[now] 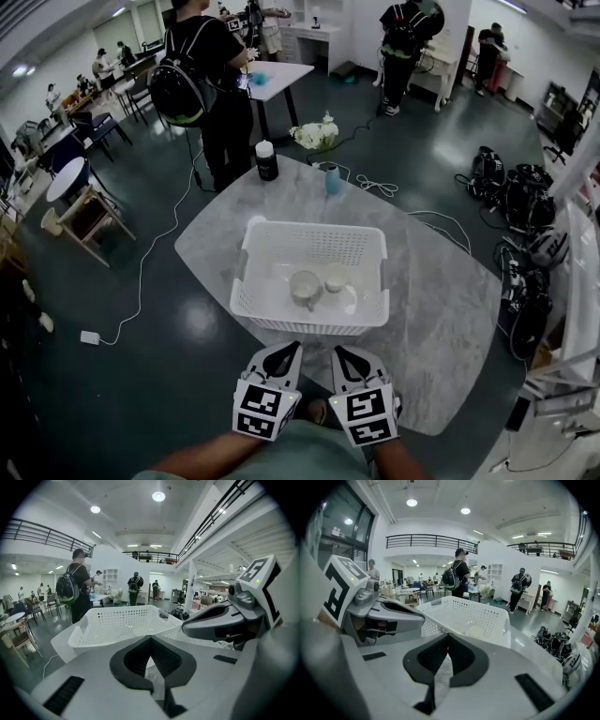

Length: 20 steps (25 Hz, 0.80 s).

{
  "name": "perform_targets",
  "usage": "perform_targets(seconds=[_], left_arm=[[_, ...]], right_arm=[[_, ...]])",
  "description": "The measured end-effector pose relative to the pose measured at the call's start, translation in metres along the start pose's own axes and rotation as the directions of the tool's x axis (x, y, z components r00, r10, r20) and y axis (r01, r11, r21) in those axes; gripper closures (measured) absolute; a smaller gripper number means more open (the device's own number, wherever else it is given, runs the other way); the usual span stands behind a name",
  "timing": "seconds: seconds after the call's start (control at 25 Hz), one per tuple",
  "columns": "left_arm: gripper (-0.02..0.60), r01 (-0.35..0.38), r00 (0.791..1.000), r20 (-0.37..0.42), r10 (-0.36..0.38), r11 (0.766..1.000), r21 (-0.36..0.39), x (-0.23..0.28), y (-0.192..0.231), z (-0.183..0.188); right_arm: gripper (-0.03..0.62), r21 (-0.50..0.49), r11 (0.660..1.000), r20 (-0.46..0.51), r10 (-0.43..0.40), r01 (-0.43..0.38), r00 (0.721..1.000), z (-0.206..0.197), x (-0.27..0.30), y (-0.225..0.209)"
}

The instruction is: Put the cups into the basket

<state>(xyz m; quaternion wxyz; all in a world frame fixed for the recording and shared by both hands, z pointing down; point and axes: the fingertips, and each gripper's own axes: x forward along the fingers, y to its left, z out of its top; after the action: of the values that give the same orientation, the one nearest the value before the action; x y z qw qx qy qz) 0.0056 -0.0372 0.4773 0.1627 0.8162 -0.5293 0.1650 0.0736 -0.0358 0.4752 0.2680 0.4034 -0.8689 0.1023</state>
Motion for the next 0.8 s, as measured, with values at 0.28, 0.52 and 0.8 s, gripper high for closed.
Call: perform_targets(seconds=[0.28, 0.52, 0.8], left_arm=[[0.581, -0.015, 1.000, 0.028, 0.014, 1.000, 0.021, -0.020, 0.002, -0.001], [0.581, -0.021, 0.999, 0.046, 0.018, 0.999, 0.046, -0.037, 0.011, 0.001], [0.581, -0.010, 0.999, 0.050, 0.006, 0.998, 0.067, -0.062, 0.028, -0.007]], right_arm=[[0.579, -0.001, 1.000, 0.027, -0.007, 0.007, 1.000, 0.002, -0.015, 0.015], [0.579, 0.019, 1.000, 0.046, -0.003, 0.002, 0.999, 0.004, -0.019, 0.037], [0.579, 0.026, 0.999, 0.023, -0.031, 0.030, 0.999, 0.001, -0.016, 0.067]])
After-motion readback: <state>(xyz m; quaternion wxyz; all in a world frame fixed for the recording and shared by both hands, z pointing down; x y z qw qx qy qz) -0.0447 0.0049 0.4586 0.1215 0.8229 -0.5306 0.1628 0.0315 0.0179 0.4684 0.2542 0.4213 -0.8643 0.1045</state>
